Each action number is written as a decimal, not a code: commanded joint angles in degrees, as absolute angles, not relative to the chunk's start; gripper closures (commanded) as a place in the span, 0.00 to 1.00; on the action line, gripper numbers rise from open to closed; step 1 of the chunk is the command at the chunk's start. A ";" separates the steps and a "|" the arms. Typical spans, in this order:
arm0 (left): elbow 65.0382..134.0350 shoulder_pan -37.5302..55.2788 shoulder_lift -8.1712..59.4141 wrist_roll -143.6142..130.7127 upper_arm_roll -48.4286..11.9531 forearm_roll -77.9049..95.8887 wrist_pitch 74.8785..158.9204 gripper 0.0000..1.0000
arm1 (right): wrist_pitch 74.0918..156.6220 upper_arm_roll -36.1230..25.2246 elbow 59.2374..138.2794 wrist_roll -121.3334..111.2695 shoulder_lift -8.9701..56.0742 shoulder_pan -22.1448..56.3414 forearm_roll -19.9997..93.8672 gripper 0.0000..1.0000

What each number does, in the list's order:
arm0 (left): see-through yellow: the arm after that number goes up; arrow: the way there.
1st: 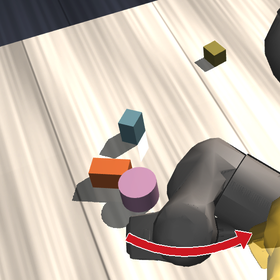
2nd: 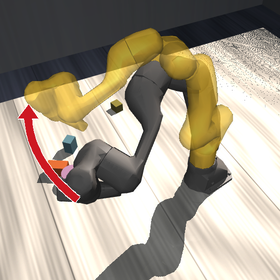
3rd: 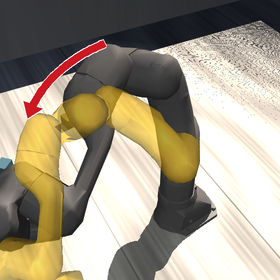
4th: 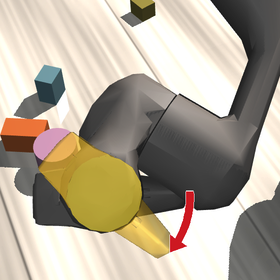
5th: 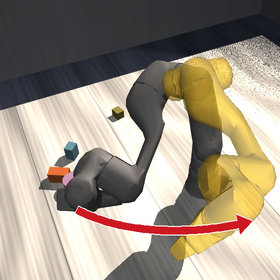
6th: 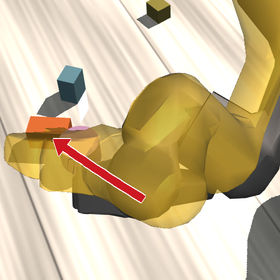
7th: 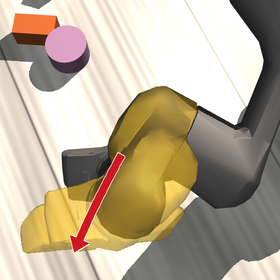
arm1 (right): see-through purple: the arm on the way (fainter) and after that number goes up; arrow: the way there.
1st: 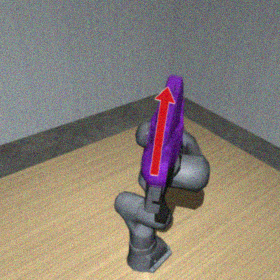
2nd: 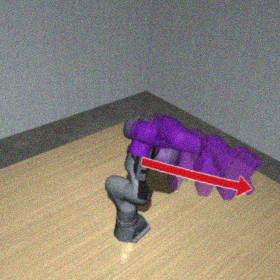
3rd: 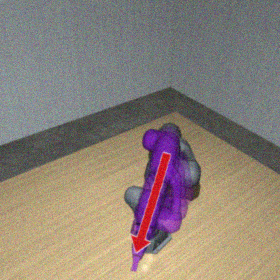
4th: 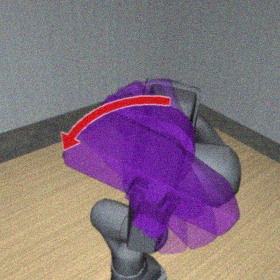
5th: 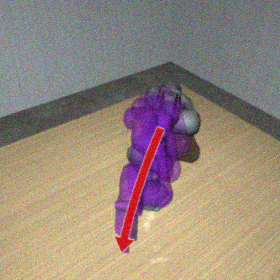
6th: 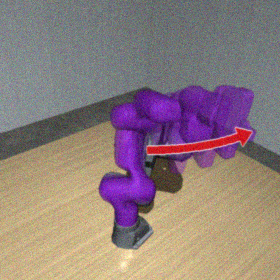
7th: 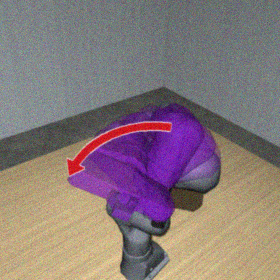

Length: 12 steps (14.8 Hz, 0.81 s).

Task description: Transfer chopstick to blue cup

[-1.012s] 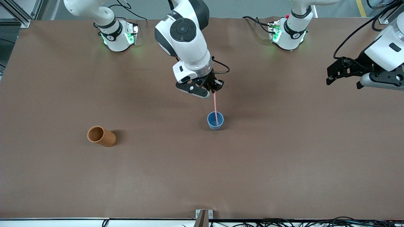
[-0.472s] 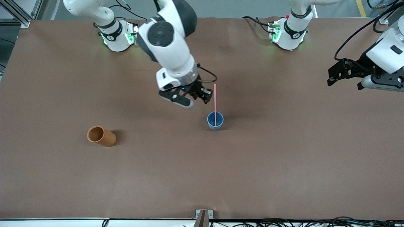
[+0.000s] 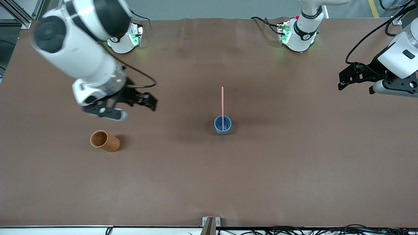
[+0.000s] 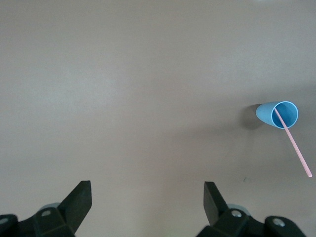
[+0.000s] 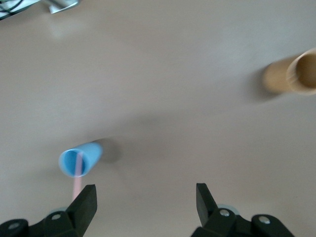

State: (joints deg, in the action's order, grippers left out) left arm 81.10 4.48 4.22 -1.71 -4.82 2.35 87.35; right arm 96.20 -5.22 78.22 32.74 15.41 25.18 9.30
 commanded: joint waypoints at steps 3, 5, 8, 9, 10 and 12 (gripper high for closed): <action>80.24 4.39 4.22 -1.76 -4.75 3.16 86.40 0.00 | 100.01 -4.13 92.09 19.09 6.96 16.01 3.96 0.10; 80.24 4.39 4.22 -2.28 -4.75 3.16 86.40 0.00 | 100.28 -4.13 94.65 12.08 5.63 11.01 3.60 0.09; 80.24 4.39 4.22 -2.37 -4.75 3.16 86.40 0.00 | 100.28 -4.13 94.31 5.55 5.45 5.20 3.60 0.05; 80.24 4.39 4.22 -2.37 -4.75 3.16 86.40 0.00 | 100.20 -4.13 93.70 5.36 5.36 4.40 3.52 0.02; 80.24 4.48 4.22 -2.37 -4.75 3.16 86.40 0.00 | 99.67 -4.13 92.73 5.10 5.10 4.13 3.43 0.00; 80.24 4.48 4.22 -2.37 -4.75 3.16 86.40 0.00 | 98.97 -4.22 91.94 3.09 3.70 3.26 1.77 0.00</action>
